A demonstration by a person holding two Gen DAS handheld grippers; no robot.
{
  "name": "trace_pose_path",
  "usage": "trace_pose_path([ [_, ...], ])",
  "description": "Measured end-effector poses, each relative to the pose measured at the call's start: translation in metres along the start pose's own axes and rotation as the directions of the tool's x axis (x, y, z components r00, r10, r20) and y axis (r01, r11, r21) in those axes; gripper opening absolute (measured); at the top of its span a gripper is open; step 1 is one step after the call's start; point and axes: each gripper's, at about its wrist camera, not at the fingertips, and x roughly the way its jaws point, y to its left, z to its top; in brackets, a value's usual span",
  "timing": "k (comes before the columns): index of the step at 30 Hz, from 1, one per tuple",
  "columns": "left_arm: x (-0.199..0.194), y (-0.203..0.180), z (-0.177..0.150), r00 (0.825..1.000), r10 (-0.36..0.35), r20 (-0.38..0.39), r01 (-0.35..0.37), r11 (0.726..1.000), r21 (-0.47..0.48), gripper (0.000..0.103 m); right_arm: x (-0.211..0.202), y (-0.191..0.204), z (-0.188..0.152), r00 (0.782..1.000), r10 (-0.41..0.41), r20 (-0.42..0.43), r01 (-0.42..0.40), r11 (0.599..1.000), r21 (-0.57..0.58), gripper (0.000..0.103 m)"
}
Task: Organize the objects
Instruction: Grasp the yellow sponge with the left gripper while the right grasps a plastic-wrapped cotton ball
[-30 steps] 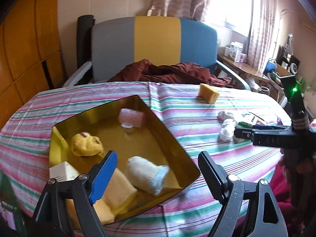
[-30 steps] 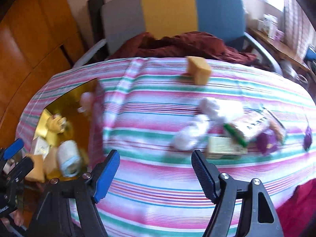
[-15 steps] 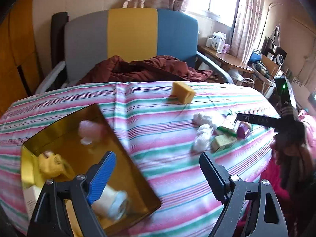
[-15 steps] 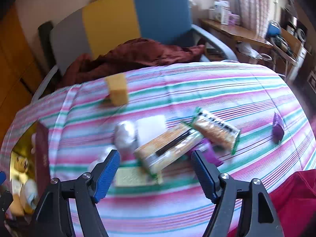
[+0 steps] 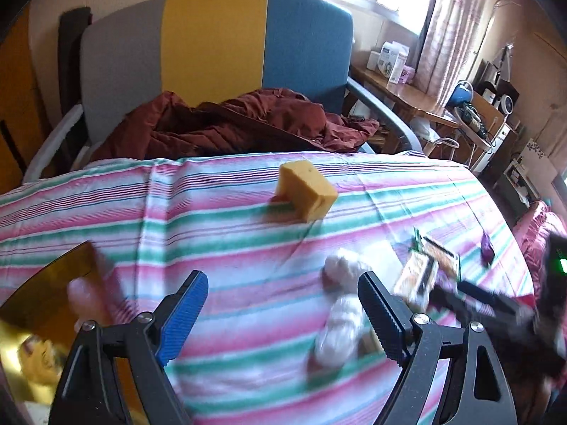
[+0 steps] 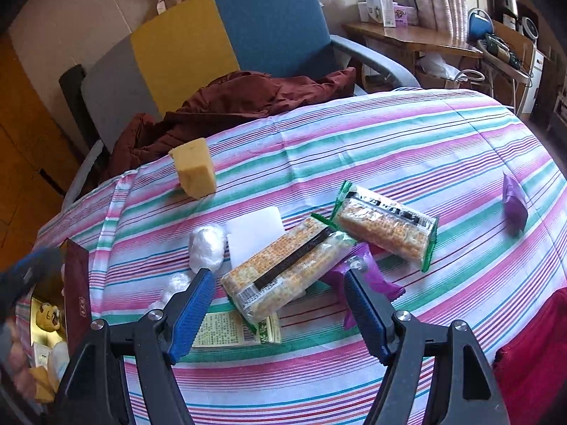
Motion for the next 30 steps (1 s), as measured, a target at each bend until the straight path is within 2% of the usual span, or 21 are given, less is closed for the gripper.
trace_pose_path([
  [3, 0.025, -0.006, 0.017, 1.0, -0.008, -0.026, 0.007, 1.0, -0.01, 0.087, 0.003, 0.002, -0.001, 1.0, -0.011, -0.017, 0.011, 1.0, -0.018, 0.076],
  [11, 0.098, -0.023, 0.06, 0.996, 0.014, -0.092, -0.016, 1.0, -0.024, 0.088, 0.012, 0.008, -0.003, 0.997, 0.023, -0.071, -0.025, 0.999, -0.03, 0.076],
  [14, 0.118, -0.029, 0.074, 0.996, 0.007, -0.092, -0.011, 0.999, -0.041, 0.094, 0.015, 0.009, -0.003, 0.995, 0.03, -0.09, -0.033, 0.999, -0.031, 0.076],
  [20, 0.162, -0.038, 0.094, 0.991, 0.053, -0.125, -0.056, 0.998, -0.017, 0.096, 0.016, 0.005, -0.002, 0.995, 0.041, -0.095, -0.043, 0.999, -0.015, 0.076],
  [21, 0.17, -0.038, 0.095, 0.988, 0.08, -0.135, -0.08, 0.997, 0.0, 0.092, 0.016, 0.005, -0.002, 0.995, 0.042, -0.095, -0.043, 0.999, -0.013, 0.076],
  [22, 0.177, -0.035, 0.094, 0.985, 0.097, -0.146, -0.097, 0.995, 0.01, 0.072, 0.016, 0.004, -0.002, 0.995, 0.04, -0.095, -0.041, 0.999, -0.011, 0.076],
  [23, 0.183, -0.031, 0.092, 0.984, 0.065, -0.165, -0.066, 0.998, 0.001, 0.064, 0.016, 0.003, -0.002, 0.995, 0.038, -0.096, -0.04, 0.999, -0.009, 0.076],
  [24, 0.185, -0.025, 0.09, 0.984, -0.014, -0.175, 0.007, 0.999, -0.039, 0.055, 0.016, 0.002, -0.002, 0.995, 0.038, -0.097, -0.039, 0.999, -0.007, 0.076],
  [27, 0.169, -0.015, 0.082, 0.99, -0.044, -0.132, 0.035, 0.997, -0.064, 0.048, 0.017, 0.003, -0.002, 0.995, 0.032, -0.093, -0.033, 0.999, -0.012, 0.076],
  [30, 0.147, -0.008, 0.071, 0.994, -0.023, -0.106, 0.017, 0.998, -0.058, 0.047, 0.015, 0.005, -0.003, 0.997, 0.022, -0.077, -0.024, 0.999, -0.031, 0.076],
])
